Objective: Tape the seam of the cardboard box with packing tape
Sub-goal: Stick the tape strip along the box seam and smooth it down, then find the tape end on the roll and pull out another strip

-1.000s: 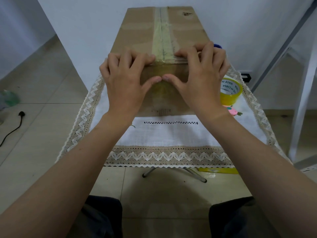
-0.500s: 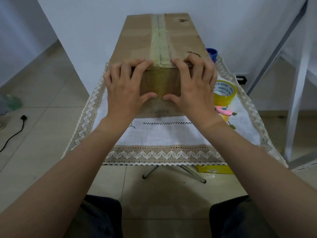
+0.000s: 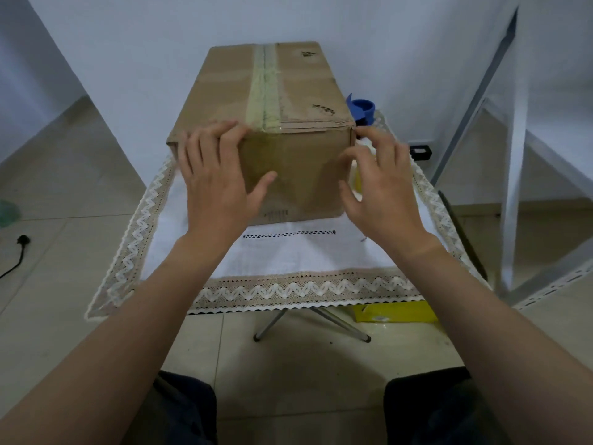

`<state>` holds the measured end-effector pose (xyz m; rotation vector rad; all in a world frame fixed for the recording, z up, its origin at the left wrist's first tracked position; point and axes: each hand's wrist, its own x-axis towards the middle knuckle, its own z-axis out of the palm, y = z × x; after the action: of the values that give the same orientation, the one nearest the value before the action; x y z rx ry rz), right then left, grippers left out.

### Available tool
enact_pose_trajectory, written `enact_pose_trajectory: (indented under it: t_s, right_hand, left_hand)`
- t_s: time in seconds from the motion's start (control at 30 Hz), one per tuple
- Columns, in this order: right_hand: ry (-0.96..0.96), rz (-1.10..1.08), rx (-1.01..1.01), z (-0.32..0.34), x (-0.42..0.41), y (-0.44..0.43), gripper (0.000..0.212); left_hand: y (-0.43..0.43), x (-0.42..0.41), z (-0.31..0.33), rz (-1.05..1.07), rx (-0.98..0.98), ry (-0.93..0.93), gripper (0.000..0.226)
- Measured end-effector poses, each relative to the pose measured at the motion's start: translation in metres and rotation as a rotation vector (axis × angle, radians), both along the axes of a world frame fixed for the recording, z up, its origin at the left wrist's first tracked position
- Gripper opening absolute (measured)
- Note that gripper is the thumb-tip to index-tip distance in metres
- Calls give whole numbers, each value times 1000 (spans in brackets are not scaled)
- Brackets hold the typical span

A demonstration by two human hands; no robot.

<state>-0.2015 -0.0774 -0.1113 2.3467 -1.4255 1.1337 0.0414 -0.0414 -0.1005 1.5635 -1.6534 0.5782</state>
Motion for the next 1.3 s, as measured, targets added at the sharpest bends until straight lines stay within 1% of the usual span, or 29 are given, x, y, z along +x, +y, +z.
enact_pose_trajectory:
  t_s: [0.07, 0.13, 0.2, 0.3, 0.5, 0.6, 0.73, 0.87, 1.0, 1.07, 1.1, 1.17, 1.23, 1.3]
  right_hand:
    - [54, -65, 64, -4, -15, -7, 29]
    - [106, -115, 168, -10, -28, -15, 27]
    - [141, -167, 268, -15, -37, -22, 27]
    - [161, -221, 363, -18, -40, -32, 30]
    - [248, -276, 564, -26, -38, -51, 23]
    - [218, -308, 576, -37, -36, -62, 23]
    - [146, -254, 583, -42, -40, -70, 24]
    - [17, -164, 460, -27, -38, -56, 27]
    - [-236, -130, 351, -1, -27, -27, 15]
    - [-376, -111, 334, 7, -24, -14, 13]
    - [-466, -99, 350, 10, -22, -8, 13]
    - [-643, -66, 410, 13, -18, 5, 10]
    - [-753, -49, 464, 12, -12, 18, 7]
    - [-823, -26, 495, 11, -6, 29, 6]
  left_hand:
    - [3, -18, -3, -8, -35, 51, 50]
    - [4, -34, -6, -5, -42, 65, 41]
    - [3, -47, -8, -3, -29, 81, 37]
    - [1, -61, -10, -20, 8, 115, 35]
    - [-8, -67, -18, -44, 72, 118, 25]
    - [-11, -66, -20, -31, 89, 118, 14]
    - [-12, -64, -20, -48, 87, 129, 10]
    - [-12, -62, -19, -68, 81, 143, 11]
    - [-11, -60, -16, -92, 82, 178, 11]
    - [-10, -60, -15, -132, 92, 207, 11]
    - [-8, -60, -14, -176, 113, 246, 12]
    - [-1, -61, -11, -298, 223, 411, 13]
    - [9, -62, -8, -389, 398, 617, 13]
    - [18, -64, -10, -414, 573, 757, 15]
